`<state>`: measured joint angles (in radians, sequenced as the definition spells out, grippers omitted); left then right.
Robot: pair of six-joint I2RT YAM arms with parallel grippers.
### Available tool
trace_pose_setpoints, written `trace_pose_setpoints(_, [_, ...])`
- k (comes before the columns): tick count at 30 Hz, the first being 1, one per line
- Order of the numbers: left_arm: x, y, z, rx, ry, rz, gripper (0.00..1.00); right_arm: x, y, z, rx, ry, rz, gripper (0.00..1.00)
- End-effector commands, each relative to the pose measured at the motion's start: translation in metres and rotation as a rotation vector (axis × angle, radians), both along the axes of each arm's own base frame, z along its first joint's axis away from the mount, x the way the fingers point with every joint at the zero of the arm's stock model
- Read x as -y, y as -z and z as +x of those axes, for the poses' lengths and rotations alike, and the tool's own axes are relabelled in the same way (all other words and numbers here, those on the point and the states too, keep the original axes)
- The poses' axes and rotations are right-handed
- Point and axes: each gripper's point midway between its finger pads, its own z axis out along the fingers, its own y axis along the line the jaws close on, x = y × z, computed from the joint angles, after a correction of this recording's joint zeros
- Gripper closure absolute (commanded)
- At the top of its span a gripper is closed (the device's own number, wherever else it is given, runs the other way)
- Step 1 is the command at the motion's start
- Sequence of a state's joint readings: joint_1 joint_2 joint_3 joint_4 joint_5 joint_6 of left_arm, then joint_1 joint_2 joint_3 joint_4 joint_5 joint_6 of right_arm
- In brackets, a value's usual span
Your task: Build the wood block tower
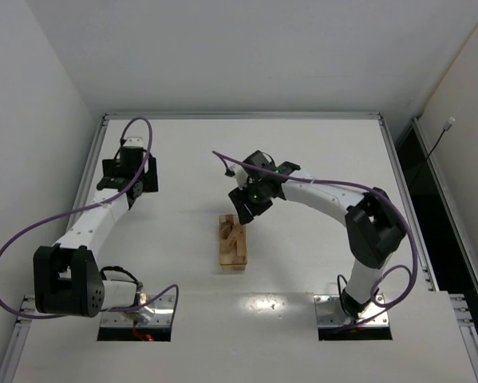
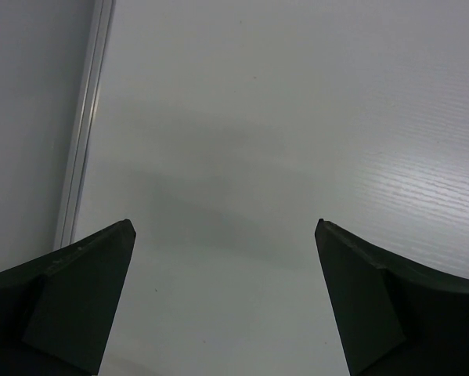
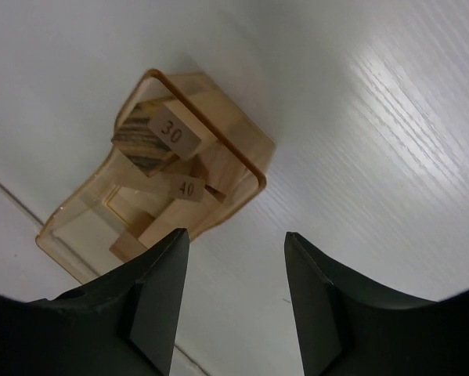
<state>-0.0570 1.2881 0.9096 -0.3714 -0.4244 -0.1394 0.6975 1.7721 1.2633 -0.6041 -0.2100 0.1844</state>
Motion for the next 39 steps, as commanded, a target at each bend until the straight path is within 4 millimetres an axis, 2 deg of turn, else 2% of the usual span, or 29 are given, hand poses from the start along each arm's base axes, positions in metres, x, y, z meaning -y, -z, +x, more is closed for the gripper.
trace_pose_setpoints(1, [-0.012,-0.016,0.004,0.05,-0.051,0.032,0.0,-0.007,-0.006,-0.004,-0.025,-0.001,-0.035,0.51])
trace_pose_setpoints(2, [-0.012,-0.016,0.004,0.05,-0.051,0.032,0.0,-0.008,-0.009,-0.003,-0.028,0.01,-0.031,0.53])
trace_pose_setpoints(7, [-0.013,-0.013,0.006,0.05,-0.058,0.038,0.0,0.0,0.013,-0.002,-0.092,0.056,-0.072,0.54])
trace_pose_setpoints(16, [-0.02,-0.015,0.007,0.053,-0.08,0.079,0.0,-0.011,0.034,-0.002,-0.185,0.049,-0.096,0.64])
trace_pose_setpoints(19, [-0.02,-0.008,0.005,0.037,-0.084,0.074,0.0,-0.013,0.031,0.0,-0.182,0.057,-0.089,0.75])
trace_pose_setpoints(24, [-0.02,-0.003,0.007,0.032,-0.089,0.069,0.0,0.002,0.035,0.012,-0.178,0.135,-0.117,0.94])
trace_pose_setpoints(26, [-0.019,0.001,0.008,0.025,-0.094,0.063,0.0,0.005,0.035,0.017,-0.166,0.149,-0.116,0.99])
trace_pose_setpoints(28, [-0.019,0.0,0.01,0.025,-0.094,0.063,0.0,0.007,0.033,0.024,-0.153,0.172,-0.116,1.0])
trace_pose_setpoints(30, [-0.019,0.0,0.01,0.021,-0.089,0.07,0.0,0.013,0.031,0.033,-0.127,0.195,-0.131,1.0])
trace_pose_setpoints(34, [-0.019,0.0,0.01,0.021,-0.089,0.07,0.0,0.02,0.015,0.068,-0.005,0.259,-0.138,1.0])
trace_pose_setpoints(37, [-0.024,-0.002,0.008,0.022,-0.111,0.09,0.0,0.026,-0.008,0.105,0.165,0.323,-0.141,1.0])
trace_pose_setpoints(38, [-0.026,-0.002,0.007,0.022,-0.119,0.098,0.0,0.024,-0.025,0.118,0.229,0.324,-0.124,1.0])
trace_pose_setpoints(39, [-0.028,0.0,0.005,0.014,-0.128,0.107,0.0,0.024,-0.032,0.129,0.283,0.332,-0.124,1.0])
